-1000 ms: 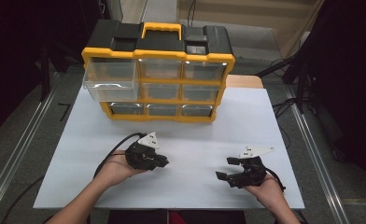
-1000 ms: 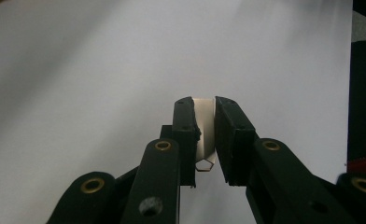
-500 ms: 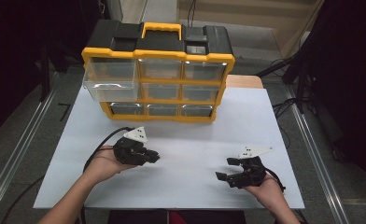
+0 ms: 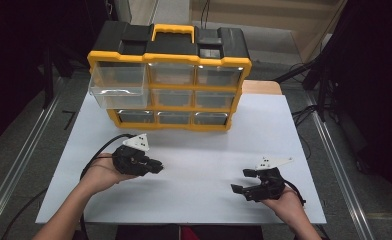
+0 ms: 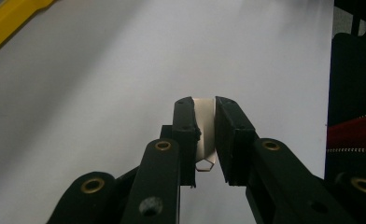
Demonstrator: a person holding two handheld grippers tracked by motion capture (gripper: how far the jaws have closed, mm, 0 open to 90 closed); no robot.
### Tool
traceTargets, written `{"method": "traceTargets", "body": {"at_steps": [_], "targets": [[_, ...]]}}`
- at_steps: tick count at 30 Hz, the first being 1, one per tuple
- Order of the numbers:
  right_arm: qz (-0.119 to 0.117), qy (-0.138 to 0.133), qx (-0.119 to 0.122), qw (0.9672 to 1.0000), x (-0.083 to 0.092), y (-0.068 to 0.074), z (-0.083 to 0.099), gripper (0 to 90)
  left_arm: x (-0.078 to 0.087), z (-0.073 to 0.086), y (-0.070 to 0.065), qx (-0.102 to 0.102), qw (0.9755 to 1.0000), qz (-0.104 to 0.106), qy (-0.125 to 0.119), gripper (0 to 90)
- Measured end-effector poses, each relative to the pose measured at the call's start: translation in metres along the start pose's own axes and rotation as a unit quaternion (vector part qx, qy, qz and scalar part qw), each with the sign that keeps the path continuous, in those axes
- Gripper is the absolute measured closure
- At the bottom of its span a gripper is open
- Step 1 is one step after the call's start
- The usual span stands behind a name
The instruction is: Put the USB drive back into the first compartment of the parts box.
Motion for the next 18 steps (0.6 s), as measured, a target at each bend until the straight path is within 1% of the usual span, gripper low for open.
{"method": "traceTargets", "body": {"at_steps": [2,3,4,5,6,7,8,9,10,12,16,18], "targets": [[0.002,-0.002,0.002,1.0,0.0,0.0,0.0,19.6,0.004,-0.001,-0.003,-0.002,1.0,0.009,0.0,79.9],[0.002,-0.002,0.002,1.0,0.0,0.0,0.0,19.6,0.007,-0.002,-0.005,-0.008,0.9999,0.014,-0.006,79.9],[0.003,-0.003,0.0,1.0,0.0,0.0,0.0,19.7,0.009,-0.003,-0.007,-0.011,0.9997,0.019,-0.007,79.9],[0.0,-0.003,0.0,1.0,0.0,0.0,-0.001,19.7,0.01,-0.004,-0.009,-0.013,0.9996,0.026,-0.006,79.9],[0.0,-0.003,0.0,1.0,0.0,0.0,-0.001,19.6,0.011,-0.005,-0.01,-0.018,0.9991,0.039,-0.006,79.9],[-0.001,-0.003,0.0,1.0,0.0,0.0,-0.001,19.6,0.012,-0.006,-0.011,-0.015,0.9989,0.044,-0.009,79.9],[-0.001,-0.003,0.0,1.0,0.0,0.0,-0.001,19.6,0.012,-0.006,-0.011,-0.015,0.9989,0.044,-0.009,79.9],[-0.003,-0.003,0.0,1.0,0.0,0.0,-0.001,19.6,0.013,-0.008,-0.011,-0.014,0.9986,0.049,-0.015,79.9],[-0.004,-0.004,-0.001,1.0,0.0,0.0,-0.001,19.7,0.015,-0.009,-0.011,-0.013,0.9985,0.05,-0.018,79.9],[-0.006,-0.005,-0.002,1.0,0.0,-0.001,-0.001,19.7,0.02,-0.011,-0.011,-0.02,0.9986,0.046,-0.015,79.9],[-0.006,-0.005,-0.002,1.0,0.0,-0.001,-0.001,19.6,0.031,-0.015,-0.011,-0.025,0.9988,0.04,-0.013,79.8],[-0.006,-0.005,-0.001,1.0,0.0,-0.001,-0.001,19.6,0.034,-0.017,-0.011,-0.024,0.9989,0.04,-0.012,79.9]]}}
Point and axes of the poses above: each handheld gripper's, and its own axes: x roughly backward along the jaws, z roughly out of its underside, y roughly to its left, the point moved 2 cm from there along -x, roughly forward along the jaws, and after that the axes turned 10 degrees about y, right-handed, at the moved point
